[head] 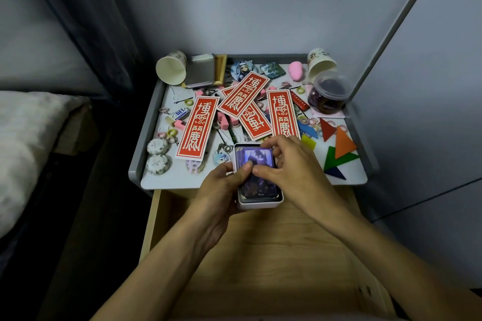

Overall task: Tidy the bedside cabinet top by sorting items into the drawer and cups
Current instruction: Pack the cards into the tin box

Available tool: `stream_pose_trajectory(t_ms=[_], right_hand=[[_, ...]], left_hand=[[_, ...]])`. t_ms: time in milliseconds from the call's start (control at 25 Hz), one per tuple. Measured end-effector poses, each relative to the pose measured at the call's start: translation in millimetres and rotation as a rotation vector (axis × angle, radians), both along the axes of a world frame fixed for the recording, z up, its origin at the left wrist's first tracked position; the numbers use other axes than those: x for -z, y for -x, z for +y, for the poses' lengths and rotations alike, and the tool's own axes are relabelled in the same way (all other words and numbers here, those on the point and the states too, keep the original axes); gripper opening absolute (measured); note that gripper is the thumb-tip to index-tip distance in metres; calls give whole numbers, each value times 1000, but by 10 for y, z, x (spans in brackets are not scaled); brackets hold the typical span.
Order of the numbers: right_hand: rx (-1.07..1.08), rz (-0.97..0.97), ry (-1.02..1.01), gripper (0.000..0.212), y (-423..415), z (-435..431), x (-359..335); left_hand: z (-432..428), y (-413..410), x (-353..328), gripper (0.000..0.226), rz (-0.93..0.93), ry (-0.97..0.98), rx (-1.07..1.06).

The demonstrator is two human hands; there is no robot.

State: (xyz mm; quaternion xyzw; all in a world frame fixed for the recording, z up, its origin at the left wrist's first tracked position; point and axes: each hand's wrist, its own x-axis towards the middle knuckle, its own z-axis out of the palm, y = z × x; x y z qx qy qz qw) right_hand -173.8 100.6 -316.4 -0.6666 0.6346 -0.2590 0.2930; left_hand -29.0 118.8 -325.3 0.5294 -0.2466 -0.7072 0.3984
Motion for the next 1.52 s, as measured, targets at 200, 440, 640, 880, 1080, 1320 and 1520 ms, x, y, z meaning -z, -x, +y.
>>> stream_pose_trajectory(t_ms=[200, 440, 640, 880, 1080, 1320, 1520], right_hand=[[-223, 41, 18, 64, 120, -57, -139], [-437, 192, -6, 86, 148, -62, -143], [-486, 239, 21, 84, 139, -74, -110], [-524, 326, 57, 86, 141, -54, -132], [-547, 412, 96, 88, 129, -47, -156], [-551, 413, 117, 89, 91, -36, -143], [-550, 420, 104, 92, 102, -41, -139]], left_hand=[[-24, -52, -8, 34, 21, 14, -10], [-15, -108, -35, 35, 7, 15, 20], [-17, -137, -27, 31, -28, 36, 38], [-6, -123, 1, 22, -26, 42, 47], [-1, -100, 8, 25, -28, 35, 45], [-11, -105, 19, 28, -39, 18, 9], [2, -100, 7, 32, -57, 15, 12]])
